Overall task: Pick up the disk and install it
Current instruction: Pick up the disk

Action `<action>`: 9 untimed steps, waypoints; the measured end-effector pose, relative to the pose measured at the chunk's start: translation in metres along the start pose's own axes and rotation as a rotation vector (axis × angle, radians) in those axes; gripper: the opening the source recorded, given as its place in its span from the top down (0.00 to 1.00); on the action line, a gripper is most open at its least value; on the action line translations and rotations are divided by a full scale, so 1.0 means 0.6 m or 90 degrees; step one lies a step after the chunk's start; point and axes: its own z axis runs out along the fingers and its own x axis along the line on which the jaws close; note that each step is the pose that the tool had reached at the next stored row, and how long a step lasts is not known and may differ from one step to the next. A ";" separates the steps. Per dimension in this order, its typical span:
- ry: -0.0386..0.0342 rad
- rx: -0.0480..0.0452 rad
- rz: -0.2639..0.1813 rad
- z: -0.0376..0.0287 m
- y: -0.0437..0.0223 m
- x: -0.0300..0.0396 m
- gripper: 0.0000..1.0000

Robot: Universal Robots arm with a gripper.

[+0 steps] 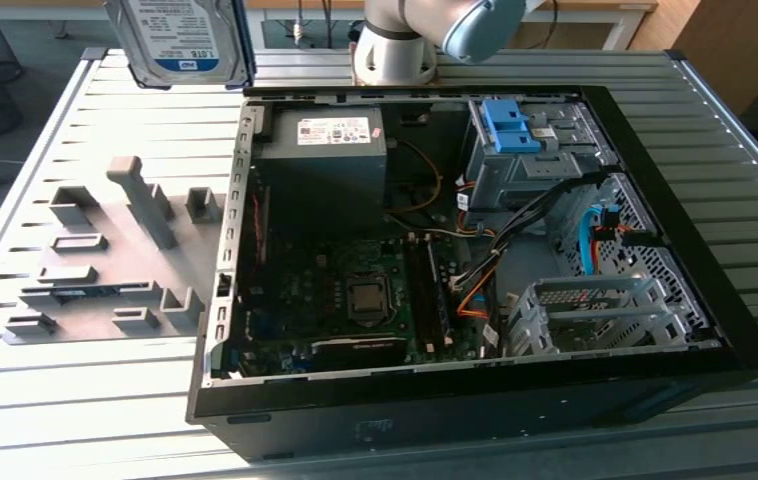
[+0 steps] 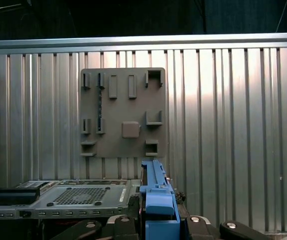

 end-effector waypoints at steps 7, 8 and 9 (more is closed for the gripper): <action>0.0000 0.0000 0.000 0.000 -0.004 0.007 0.64; 0.0001 0.0000 0.000 0.000 -0.004 0.008 0.64; 0.0001 0.0000 0.000 0.000 -0.005 0.008 0.64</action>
